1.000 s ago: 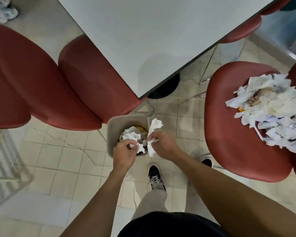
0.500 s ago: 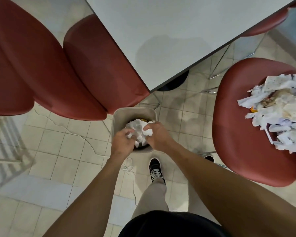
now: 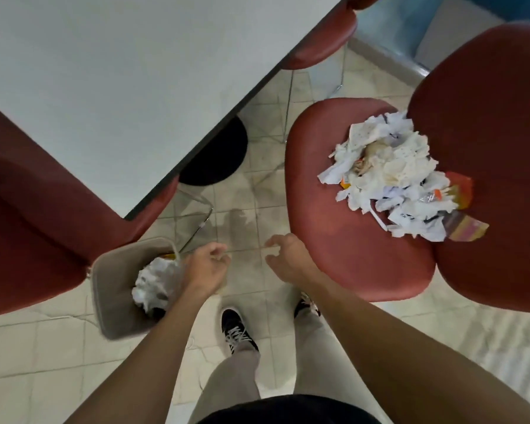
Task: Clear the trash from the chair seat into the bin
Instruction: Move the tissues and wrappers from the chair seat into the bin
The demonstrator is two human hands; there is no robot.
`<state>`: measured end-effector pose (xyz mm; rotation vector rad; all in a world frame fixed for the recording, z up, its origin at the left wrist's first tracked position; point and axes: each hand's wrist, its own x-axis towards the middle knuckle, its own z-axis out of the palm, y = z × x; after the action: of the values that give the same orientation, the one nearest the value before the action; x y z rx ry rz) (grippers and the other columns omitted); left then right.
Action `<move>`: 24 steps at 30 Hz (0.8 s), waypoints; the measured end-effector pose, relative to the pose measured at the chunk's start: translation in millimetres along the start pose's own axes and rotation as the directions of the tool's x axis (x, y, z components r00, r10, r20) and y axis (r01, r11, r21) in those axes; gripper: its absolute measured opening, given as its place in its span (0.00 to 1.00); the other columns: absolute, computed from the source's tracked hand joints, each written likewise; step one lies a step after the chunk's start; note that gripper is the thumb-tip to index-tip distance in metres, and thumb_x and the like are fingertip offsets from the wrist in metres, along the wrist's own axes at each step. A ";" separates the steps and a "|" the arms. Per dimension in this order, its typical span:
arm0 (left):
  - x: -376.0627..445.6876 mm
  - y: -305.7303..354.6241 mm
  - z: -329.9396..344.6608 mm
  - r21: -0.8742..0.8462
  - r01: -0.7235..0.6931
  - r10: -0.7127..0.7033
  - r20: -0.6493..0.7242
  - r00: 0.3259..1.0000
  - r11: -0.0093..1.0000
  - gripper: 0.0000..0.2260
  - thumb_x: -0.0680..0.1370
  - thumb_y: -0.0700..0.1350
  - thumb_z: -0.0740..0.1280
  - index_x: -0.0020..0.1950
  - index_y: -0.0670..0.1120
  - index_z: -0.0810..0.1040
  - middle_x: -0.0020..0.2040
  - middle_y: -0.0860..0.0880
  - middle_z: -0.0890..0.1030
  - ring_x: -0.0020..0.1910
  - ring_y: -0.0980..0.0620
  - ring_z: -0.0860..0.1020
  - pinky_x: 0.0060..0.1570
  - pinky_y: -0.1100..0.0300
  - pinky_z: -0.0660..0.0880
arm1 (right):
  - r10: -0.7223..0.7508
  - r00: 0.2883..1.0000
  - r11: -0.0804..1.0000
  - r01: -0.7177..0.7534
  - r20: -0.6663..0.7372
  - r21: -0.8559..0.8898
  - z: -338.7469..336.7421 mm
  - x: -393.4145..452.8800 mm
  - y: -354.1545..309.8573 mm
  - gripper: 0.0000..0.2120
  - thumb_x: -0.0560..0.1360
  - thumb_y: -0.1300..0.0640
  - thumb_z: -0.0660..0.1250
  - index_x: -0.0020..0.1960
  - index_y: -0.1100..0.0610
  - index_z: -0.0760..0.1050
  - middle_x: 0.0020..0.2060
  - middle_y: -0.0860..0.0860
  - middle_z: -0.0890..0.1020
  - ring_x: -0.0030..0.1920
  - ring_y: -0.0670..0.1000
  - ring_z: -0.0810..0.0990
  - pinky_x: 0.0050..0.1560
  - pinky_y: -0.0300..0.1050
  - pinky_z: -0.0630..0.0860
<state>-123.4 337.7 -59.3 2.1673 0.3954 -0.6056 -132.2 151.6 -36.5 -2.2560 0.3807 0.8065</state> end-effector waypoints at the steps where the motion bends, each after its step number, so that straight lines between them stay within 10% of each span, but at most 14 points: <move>1: 4.9 11.5 13.9 0.011 -0.014 0.014 0.021 1.000 1.000 0.04 0.73 0.40 0.71 0.47 0.47 0.82 0.44 0.51 0.82 0.46 0.51 0.80 0.52 0.63 0.72 | 0.030 0.999 0.999 -0.030 -0.014 0.023 -12.4 1.9 15.6 0.16 0.74 0.58 0.66 0.62 0.53 0.76 0.60 0.55 0.73 0.55 0.54 0.77 0.59 0.45 0.74; 5: 24.4 47.5 68.9 0.078 -0.100 0.090 0.124 0.988 0.992 0.07 0.71 0.46 0.72 0.43 0.58 0.79 0.46 0.54 0.83 0.48 0.52 0.81 0.55 0.54 0.77 | 0.144 0.988 0.979 -0.133 -0.062 0.154 -55.1 6.9 73.5 0.16 0.70 0.55 0.65 0.58 0.53 0.78 0.59 0.57 0.78 0.62 0.56 0.75 0.64 0.49 0.73; 18: 52.3 200.4 241.9 0.201 -0.301 0.222 0.342 0.913 0.932 0.10 0.71 0.44 0.74 0.51 0.52 0.82 0.47 0.54 0.81 0.42 0.58 0.79 0.47 0.68 0.70 | 0.359 0.910 0.901 -0.279 -0.207 0.333 -177.6 29.3 234.5 0.20 0.74 0.59 0.65 0.66 0.53 0.72 0.63 0.56 0.72 0.58 0.53 0.77 0.60 0.46 0.74; 24: 64.1 241.1 312.0 0.250 -0.389 0.248 0.452 0.857 0.887 0.11 0.71 0.43 0.74 0.53 0.51 0.82 0.48 0.52 0.81 0.45 0.53 0.79 0.51 0.59 0.75 | 0.509 0.809 0.828 -0.367 -0.292 0.424 -202.2 46.9 286.7 0.22 0.73 0.60 0.65 0.66 0.52 0.72 0.60 0.57 0.70 0.55 0.58 0.77 0.56 0.46 0.74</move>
<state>-45.1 -51.0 -107.8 2.2711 -0.3225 -0.9594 -143.5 -196.1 -102.0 -1.9937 1.1931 0.4405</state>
